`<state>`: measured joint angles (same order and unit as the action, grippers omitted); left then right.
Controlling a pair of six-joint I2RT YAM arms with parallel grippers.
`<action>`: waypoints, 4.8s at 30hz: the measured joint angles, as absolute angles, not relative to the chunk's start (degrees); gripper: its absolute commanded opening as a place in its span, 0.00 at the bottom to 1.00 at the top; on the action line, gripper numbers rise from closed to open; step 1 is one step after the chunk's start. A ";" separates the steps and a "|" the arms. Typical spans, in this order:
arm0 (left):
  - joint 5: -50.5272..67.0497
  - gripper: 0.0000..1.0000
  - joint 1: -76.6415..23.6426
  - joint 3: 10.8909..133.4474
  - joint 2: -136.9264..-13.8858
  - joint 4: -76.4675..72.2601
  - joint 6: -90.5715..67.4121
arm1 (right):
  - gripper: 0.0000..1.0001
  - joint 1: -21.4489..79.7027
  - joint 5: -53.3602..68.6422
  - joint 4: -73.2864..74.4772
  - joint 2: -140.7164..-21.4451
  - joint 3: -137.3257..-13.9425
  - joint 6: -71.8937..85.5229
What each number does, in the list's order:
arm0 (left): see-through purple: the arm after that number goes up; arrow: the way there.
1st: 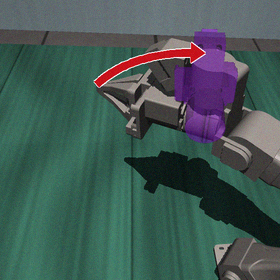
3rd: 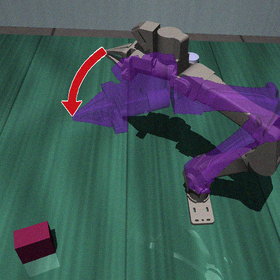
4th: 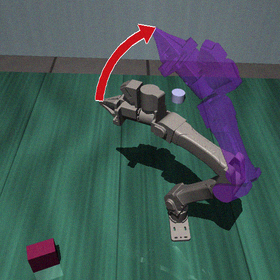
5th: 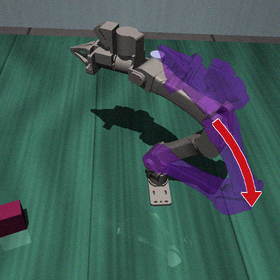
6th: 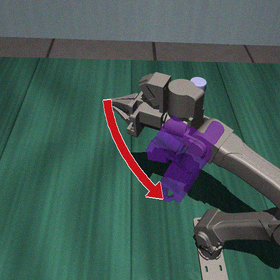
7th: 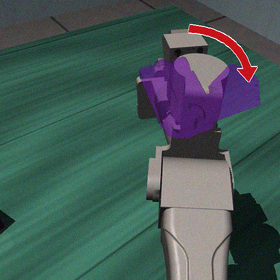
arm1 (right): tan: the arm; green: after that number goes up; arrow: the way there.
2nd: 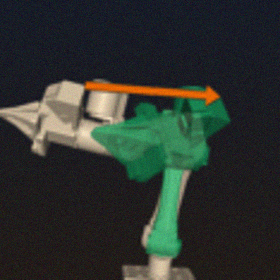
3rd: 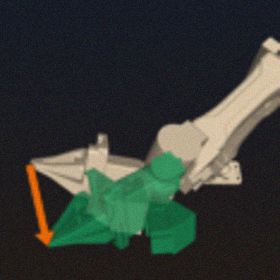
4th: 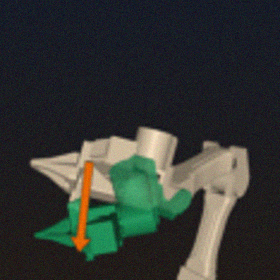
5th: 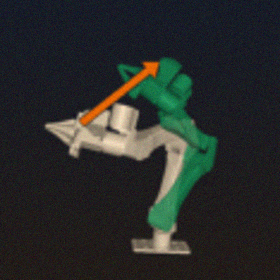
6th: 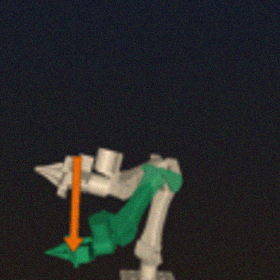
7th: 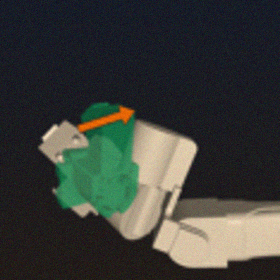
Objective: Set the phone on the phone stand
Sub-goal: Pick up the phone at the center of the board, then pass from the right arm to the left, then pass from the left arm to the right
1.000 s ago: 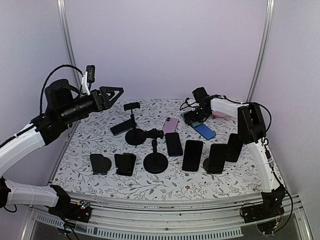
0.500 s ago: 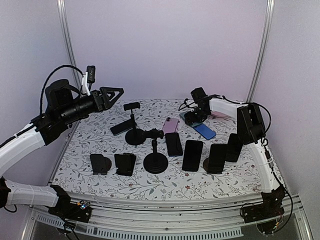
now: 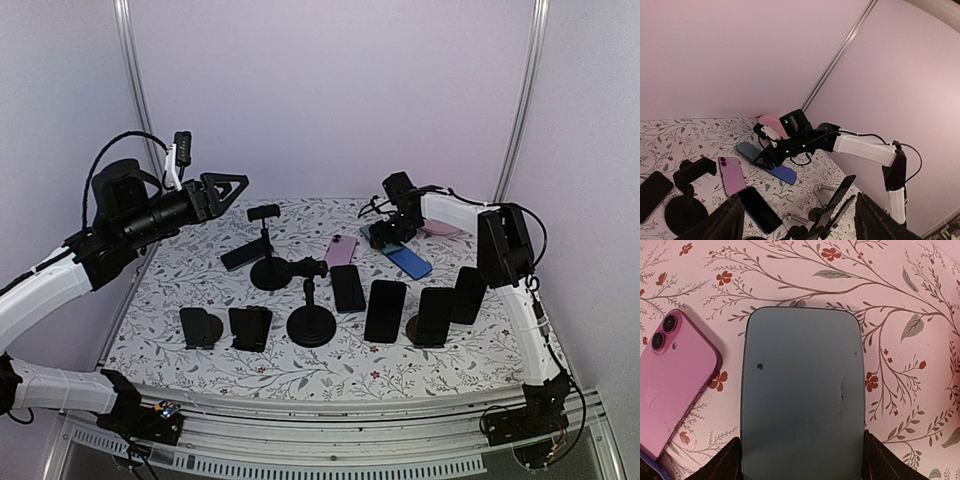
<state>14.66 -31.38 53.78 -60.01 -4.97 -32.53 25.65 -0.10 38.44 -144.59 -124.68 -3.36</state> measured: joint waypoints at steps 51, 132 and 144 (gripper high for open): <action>9.52 0.18 -42.35 58.89 -76.66 -11.38 -53.21 | 0.49 63.72 -18.37 26.46 -103.37 -101.56 1.85; -37.26 0.00 -95.85 28.12 -71.99 -69.58 108.73 | 0.72 62.92 27.68 9.13 -82.67 -78.30 34.61; -37.04 0.00 -95.90 28.12 -72.84 -70.35 109.49 | 0.45 62.83 33.71 8.47 -85.69 -79.57 36.40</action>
